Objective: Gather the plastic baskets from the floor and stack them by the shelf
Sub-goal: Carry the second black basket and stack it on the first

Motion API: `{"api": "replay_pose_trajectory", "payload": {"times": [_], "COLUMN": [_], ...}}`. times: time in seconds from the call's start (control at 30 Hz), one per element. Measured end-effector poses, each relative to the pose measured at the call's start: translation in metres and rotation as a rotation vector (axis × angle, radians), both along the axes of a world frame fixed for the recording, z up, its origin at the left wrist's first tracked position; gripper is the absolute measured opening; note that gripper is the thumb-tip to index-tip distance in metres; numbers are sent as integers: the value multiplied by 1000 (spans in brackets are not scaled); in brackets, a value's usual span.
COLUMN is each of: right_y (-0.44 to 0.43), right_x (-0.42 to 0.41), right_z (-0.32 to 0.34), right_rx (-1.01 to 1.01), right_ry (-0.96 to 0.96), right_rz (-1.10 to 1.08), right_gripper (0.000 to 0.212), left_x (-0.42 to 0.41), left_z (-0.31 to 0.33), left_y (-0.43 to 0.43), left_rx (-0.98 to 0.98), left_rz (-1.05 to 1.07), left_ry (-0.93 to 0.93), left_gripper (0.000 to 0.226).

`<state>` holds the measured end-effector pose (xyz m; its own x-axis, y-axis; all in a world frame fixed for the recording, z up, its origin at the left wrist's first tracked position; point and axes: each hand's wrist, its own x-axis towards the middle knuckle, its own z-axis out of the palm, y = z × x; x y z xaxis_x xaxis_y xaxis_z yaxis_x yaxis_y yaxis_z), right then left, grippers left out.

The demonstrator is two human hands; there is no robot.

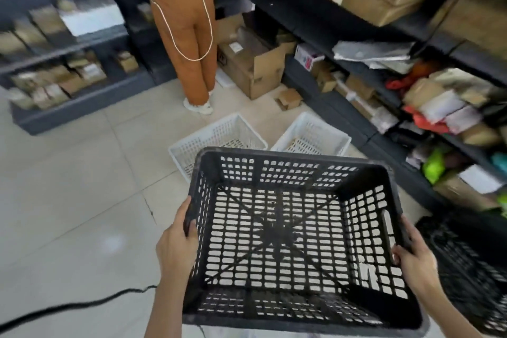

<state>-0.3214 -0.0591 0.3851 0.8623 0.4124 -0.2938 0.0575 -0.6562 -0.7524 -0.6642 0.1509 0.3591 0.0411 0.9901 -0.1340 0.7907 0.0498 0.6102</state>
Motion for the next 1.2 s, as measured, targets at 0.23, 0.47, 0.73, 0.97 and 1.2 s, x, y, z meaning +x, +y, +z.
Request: {"api": "replay_pose_trajectory", "payload": {"times": [0.23, 0.47, 0.73, 0.97, 1.2], "right_y": [-95, -244, -395, -474, -520], "right_x": [64, 144, 245, 334, 454], "right_z": [54, 68, 78, 53, 1], "right_rx": [50, 102, 87, 106, 97], "right_ry": [-77, -81, -77, -165, -115], "right_rz": [-122, -281, -460, -700, -830], "right_gripper": [69, 73, 72, 63, 73], "left_x": [90, 211, 372, 527, 710], "left_z": [82, 110, 117, 83, 36], "left_y": [-53, -138, -250, -315, -346], "left_rx": [10, 53, 71, 40, -40], "left_rz": [-7, -218, -394, -539, -674], "left_ry": [-111, -154, -166, -190, -167], "left_gripper": [52, 50, 51, 49, 50]}}
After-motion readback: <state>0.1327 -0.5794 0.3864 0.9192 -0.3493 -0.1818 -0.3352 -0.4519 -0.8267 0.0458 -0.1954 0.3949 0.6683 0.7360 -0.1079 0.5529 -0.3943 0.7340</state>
